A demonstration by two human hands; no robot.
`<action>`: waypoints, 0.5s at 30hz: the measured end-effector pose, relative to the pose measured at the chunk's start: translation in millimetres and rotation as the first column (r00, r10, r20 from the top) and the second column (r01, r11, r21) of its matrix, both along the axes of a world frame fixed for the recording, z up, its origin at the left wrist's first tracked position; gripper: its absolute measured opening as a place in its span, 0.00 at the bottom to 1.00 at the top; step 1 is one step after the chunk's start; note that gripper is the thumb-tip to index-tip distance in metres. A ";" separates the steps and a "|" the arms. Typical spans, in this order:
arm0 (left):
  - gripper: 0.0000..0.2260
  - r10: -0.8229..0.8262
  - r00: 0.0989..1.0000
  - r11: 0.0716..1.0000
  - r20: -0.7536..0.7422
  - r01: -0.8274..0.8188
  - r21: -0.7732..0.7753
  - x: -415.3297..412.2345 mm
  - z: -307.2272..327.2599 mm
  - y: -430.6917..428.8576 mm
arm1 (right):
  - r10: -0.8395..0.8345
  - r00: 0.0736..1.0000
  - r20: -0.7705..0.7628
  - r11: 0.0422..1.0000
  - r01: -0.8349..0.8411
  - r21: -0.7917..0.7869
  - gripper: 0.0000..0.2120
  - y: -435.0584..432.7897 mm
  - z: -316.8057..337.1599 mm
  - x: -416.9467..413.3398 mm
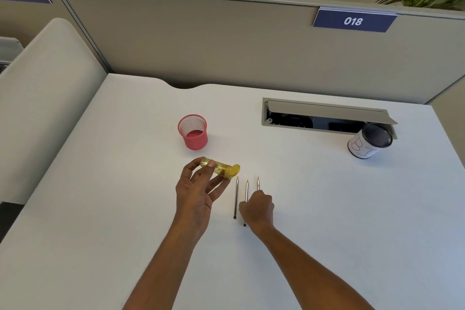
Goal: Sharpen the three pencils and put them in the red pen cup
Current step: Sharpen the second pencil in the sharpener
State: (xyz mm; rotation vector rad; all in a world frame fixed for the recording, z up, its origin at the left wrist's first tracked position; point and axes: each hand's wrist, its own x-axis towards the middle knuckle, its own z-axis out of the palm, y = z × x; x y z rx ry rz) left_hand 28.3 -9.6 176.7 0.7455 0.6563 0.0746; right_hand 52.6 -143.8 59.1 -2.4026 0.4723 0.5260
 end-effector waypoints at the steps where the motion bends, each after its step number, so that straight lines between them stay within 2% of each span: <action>1: 0.10 0.001 1.000 1.000 0.001 -0.001 0.000 0.6 0.6 -0.1 | -0.005 1.000 0.011 1.000 0.005 0.008 0.07 -2.3 0.5 0.4; 9: 0.10 -0.007 1.000 1.000 0.014 0.007 0.007 2.1 2.8 -1.9 | -0.015 0.971 0.239 0.991 -0.017 0.130 0.07 -36.2 49.1 10.7; 15: 0.11 -0.029 0.999 1.000 0.029 0.028 0.014 4.2 5.8 -6.4 | 0.021 0.885 0.466 0.947 -0.167 0.274 0.04 -68.2 107.5 22.0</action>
